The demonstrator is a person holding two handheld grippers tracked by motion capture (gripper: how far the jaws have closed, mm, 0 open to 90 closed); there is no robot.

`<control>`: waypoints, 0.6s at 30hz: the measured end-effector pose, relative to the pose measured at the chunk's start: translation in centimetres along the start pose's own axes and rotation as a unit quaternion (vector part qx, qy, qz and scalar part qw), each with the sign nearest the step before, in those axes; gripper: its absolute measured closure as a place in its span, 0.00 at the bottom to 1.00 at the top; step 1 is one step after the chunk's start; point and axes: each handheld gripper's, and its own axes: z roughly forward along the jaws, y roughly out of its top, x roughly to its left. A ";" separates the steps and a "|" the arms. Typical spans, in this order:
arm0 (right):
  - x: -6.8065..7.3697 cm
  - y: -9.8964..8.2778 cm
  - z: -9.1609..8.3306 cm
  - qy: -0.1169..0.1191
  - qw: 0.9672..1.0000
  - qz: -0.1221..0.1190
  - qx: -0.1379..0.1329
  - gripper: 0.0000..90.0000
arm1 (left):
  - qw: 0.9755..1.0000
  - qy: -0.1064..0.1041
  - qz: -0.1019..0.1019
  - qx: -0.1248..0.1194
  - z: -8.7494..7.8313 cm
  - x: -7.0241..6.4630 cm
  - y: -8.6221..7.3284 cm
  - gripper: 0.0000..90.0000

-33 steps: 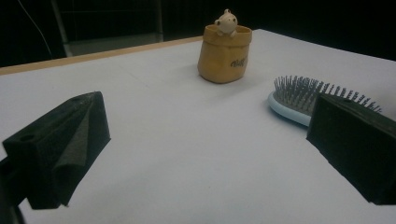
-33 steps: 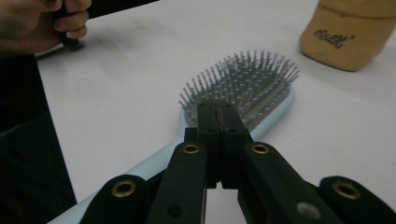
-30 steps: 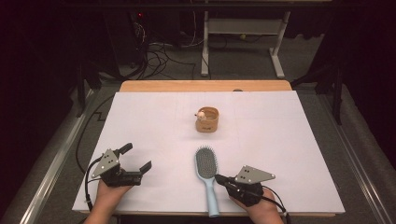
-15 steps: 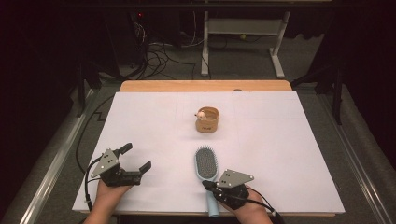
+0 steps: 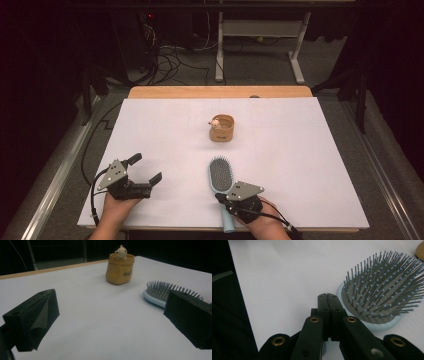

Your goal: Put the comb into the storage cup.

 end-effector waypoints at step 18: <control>-0.3 0.0 -0.3 0.002 1.000 -0.001 0.006 1.00 | 1.000 -0.002 0.000 0.002 0.0 0.0 0.0 0.02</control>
